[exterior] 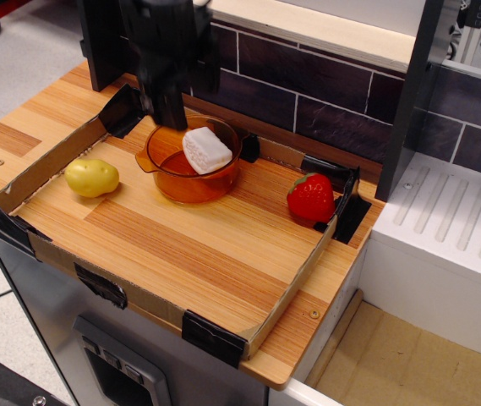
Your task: Put sushi in pot
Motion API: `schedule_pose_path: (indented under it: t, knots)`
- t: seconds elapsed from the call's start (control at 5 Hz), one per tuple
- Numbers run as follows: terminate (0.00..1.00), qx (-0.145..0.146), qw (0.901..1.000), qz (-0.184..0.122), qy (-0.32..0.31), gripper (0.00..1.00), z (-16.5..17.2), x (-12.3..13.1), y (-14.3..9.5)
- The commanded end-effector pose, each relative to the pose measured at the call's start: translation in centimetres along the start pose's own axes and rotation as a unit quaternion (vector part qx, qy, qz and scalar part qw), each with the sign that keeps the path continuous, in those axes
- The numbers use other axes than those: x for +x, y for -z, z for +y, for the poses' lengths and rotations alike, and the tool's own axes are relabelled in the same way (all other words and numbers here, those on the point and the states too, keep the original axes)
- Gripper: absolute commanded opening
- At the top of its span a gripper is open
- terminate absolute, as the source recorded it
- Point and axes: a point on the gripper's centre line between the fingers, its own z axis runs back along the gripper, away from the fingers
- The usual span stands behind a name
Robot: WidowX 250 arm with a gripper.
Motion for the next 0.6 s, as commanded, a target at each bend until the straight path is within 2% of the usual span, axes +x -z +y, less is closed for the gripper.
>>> schedule_pose_path:
  t: [0.0, 0.2, 0.4]
  knots:
    - [0.00, -0.031, 0.9968, 0.042, 0.060, 1.00, 0.94, -1.05, -7.32]
    - [0.00, -0.031, 0.9968, 0.042, 0.060, 1.00, 0.94, -1.05, -7.32]
    - [1.00, -0.031, 0.9968, 0.042, 0.060, 1.00, 0.94, -1.05, -7.32]
